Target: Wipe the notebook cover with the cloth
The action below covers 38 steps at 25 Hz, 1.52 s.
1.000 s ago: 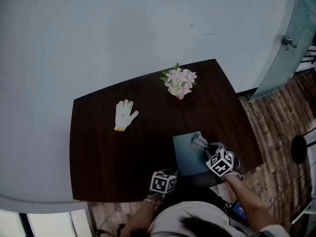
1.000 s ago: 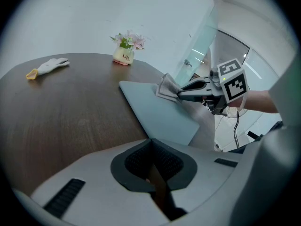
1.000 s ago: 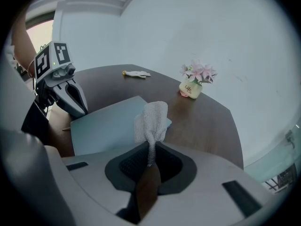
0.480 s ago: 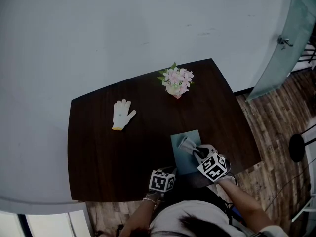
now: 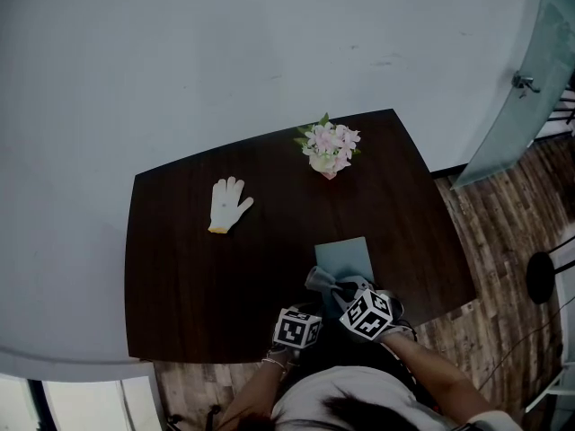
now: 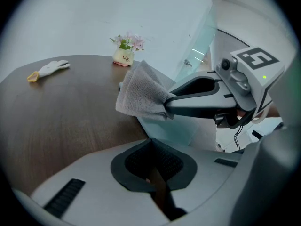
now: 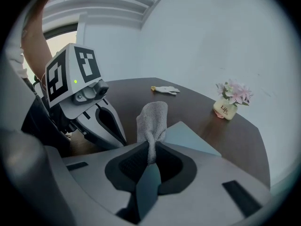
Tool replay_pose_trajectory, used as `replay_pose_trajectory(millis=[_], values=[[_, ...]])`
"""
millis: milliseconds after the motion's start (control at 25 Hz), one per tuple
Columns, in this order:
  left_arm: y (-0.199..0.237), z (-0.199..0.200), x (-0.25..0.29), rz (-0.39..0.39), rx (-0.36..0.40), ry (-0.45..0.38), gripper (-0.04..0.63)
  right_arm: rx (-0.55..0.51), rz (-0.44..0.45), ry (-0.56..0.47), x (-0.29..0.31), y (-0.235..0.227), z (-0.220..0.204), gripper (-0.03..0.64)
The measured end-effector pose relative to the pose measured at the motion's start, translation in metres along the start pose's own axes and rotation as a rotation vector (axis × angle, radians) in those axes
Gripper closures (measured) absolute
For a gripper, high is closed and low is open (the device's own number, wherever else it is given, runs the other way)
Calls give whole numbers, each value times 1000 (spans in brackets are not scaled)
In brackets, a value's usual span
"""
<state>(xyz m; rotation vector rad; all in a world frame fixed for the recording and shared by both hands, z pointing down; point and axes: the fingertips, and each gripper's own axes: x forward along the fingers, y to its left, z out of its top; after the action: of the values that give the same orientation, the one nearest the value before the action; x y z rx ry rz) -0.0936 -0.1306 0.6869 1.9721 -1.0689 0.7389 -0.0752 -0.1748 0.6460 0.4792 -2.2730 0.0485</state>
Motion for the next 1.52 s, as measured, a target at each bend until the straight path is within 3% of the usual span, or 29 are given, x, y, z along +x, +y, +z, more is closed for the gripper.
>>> replay_pose_trajectory(millis=[640, 1520], values=[[1, 1, 0, 5, 2, 0, 577, -53, 103, 80, 23, 25, -12, 568], [0, 2, 2, 6, -5, 7, 577, -9, 46, 95, 5, 1, -37, 568]])
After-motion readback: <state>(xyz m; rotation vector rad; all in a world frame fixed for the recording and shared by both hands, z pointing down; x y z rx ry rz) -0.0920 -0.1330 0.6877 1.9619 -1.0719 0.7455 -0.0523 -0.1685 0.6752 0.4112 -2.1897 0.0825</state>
